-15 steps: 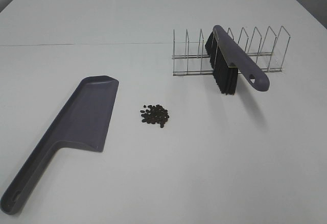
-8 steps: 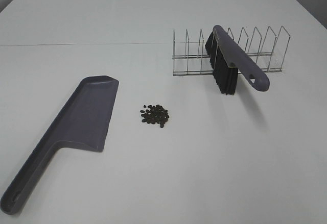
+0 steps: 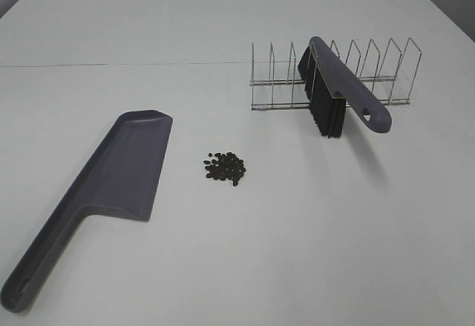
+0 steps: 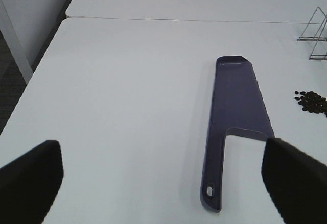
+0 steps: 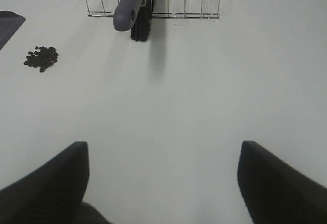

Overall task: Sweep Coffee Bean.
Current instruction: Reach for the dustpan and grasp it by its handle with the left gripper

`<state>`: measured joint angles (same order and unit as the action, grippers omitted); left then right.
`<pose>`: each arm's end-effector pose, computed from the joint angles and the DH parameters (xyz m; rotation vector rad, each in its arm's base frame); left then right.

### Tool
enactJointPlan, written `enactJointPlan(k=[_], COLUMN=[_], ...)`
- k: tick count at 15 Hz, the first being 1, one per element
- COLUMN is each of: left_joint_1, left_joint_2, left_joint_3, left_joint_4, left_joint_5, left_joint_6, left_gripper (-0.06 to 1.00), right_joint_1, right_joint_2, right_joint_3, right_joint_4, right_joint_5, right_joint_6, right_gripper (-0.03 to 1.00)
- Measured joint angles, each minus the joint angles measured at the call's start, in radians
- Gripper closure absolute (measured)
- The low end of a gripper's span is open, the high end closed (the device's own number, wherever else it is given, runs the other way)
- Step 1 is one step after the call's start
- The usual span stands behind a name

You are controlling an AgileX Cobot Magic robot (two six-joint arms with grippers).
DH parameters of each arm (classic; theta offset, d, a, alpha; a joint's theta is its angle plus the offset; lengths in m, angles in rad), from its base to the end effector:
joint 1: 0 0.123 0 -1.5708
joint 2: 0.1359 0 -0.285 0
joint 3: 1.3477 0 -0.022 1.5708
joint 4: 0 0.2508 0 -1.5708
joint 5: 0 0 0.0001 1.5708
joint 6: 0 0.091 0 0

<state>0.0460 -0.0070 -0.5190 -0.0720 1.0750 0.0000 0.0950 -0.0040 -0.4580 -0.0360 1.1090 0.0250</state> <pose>-0.0086 -0.0062 0.2815 -0.0417 2.0306 -0.0569 -0.0028 -0.0032 0.2618 -0.0726 2.1289 0.0270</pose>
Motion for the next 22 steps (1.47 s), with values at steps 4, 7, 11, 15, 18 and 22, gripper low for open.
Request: enactJointPlan(k=[4,7,11,15,18,22], left_joint_1=[0.0,0.0,0.0,0.0,0.0,0.0], left_joint_2=[0.0,0.0,0.0,0.0,0.006,0.308], left_joint_3=[0.0,0.0,0.0,0.0,-0.003,-0.151], left_joint_4=[0.0,0.0,0.0,0.0,0.001,-0.001], left_joint_5=[0.0,0.0,0.0,0.0,0.001,0.142], left_joint_6=[0.0,0.0,0.0,0.0,0.0,0.014], left_gripper=[-0.03,-0.03,-0.03,-0.03,-0.03,-0.03], right_joint_1=[0.0,0.0,0.0,0.0,0.0,0.0], right_joint_2=[0.0,0.0,0.0,0.0,0.0,0.0], right_joint_3=[0.0,0.0,0.0,0.0,0.0,0.0], right_joint_4=[0.0,0.0,0.0,0.0,0.0,0.0], right_joint_5=[0.0,0.0,0.0,0.0,0.0,0.0], right_joint_6=[0.0,0.0,0.0,0.0,0.0,0.0], right_gripper=[0.26,0.26,0.26,0.26,0.26,0.26])
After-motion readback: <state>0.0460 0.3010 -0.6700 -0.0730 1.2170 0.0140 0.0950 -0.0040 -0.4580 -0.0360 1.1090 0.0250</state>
